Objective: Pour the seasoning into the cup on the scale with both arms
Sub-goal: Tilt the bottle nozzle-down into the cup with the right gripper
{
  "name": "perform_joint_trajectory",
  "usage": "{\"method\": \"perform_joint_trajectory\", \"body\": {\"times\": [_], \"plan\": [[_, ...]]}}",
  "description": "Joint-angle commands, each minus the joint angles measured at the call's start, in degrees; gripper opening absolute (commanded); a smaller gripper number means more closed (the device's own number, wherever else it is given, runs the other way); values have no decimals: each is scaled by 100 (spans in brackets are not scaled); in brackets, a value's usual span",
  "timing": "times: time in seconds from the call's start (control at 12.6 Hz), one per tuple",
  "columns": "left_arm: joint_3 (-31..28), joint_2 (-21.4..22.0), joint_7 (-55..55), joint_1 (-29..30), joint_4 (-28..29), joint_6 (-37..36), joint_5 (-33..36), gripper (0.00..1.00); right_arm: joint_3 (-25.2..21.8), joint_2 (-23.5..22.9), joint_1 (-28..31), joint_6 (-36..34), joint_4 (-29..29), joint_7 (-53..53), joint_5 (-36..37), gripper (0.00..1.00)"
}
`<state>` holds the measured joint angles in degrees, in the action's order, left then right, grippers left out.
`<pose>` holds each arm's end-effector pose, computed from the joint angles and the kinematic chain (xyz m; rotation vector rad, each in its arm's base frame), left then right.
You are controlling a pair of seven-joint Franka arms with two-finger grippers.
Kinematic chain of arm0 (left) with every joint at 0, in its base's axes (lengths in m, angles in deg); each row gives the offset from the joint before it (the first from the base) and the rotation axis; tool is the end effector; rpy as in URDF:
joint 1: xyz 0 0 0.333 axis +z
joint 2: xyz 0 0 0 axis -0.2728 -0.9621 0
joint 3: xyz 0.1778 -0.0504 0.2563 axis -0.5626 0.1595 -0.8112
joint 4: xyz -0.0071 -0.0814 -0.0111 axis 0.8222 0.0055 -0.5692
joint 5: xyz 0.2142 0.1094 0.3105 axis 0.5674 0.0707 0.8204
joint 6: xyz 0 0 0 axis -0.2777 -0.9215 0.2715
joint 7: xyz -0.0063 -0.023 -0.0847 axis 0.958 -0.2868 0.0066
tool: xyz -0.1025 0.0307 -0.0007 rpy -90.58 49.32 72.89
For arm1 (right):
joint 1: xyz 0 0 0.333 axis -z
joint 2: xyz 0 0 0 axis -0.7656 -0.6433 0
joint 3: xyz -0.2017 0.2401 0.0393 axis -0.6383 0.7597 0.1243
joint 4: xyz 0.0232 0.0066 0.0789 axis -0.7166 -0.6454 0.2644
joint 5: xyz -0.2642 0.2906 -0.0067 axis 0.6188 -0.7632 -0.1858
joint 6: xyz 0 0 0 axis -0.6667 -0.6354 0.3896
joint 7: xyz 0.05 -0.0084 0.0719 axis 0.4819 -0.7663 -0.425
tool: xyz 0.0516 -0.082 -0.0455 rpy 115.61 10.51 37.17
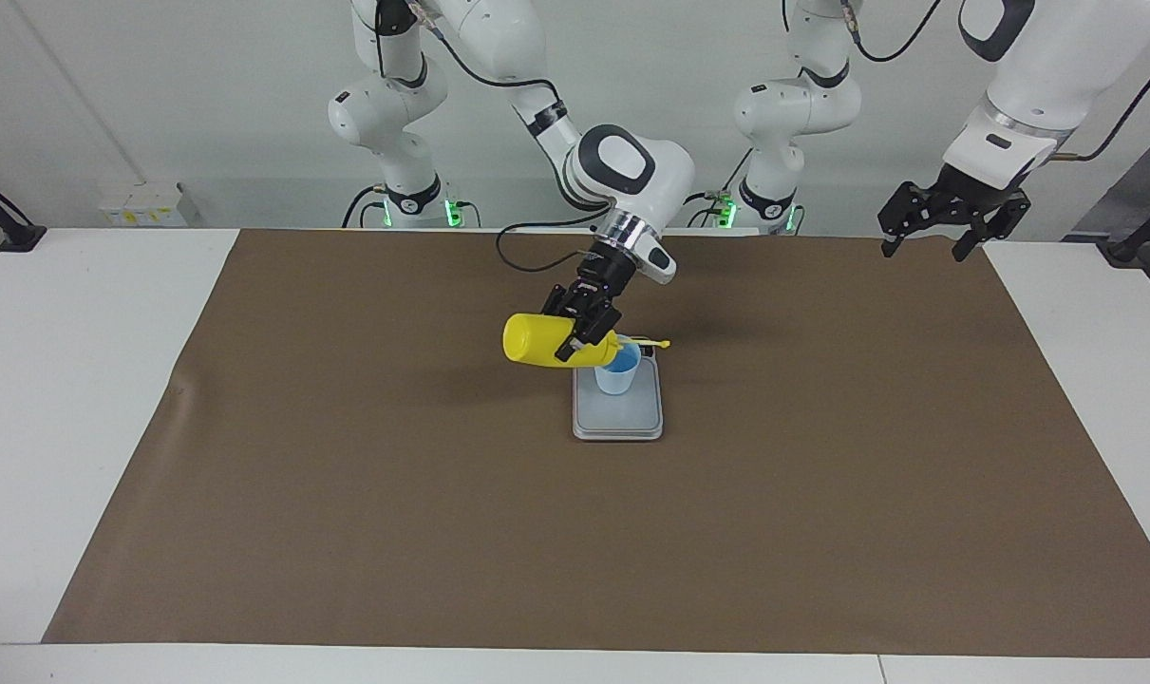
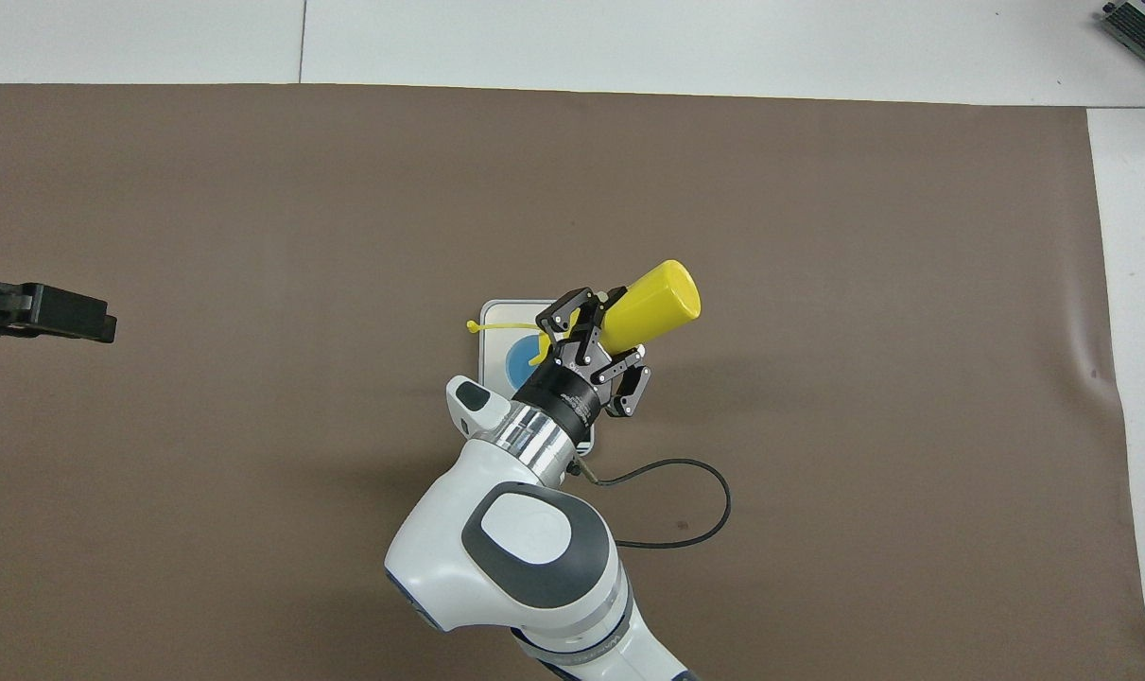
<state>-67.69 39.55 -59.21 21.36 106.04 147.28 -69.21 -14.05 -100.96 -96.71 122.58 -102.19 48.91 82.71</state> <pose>0.5313 -0.0393 0.6354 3.1117 -0.1713 0.0027 0.4734 0.4154 0.3800 1.0924 1.6207 -0.0401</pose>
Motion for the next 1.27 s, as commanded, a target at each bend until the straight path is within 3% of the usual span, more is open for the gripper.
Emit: {"method": "perform_joint_trajectory", "body": {"times": [0.0,1.19], "plan": [[28,177,-39,80,202,28,-68,100,9,88,-18,-126,-185,452,448,0],[28,177,-39,80,202,28,-68,100,18,123,96,-47,-160,612,353,0]]}}
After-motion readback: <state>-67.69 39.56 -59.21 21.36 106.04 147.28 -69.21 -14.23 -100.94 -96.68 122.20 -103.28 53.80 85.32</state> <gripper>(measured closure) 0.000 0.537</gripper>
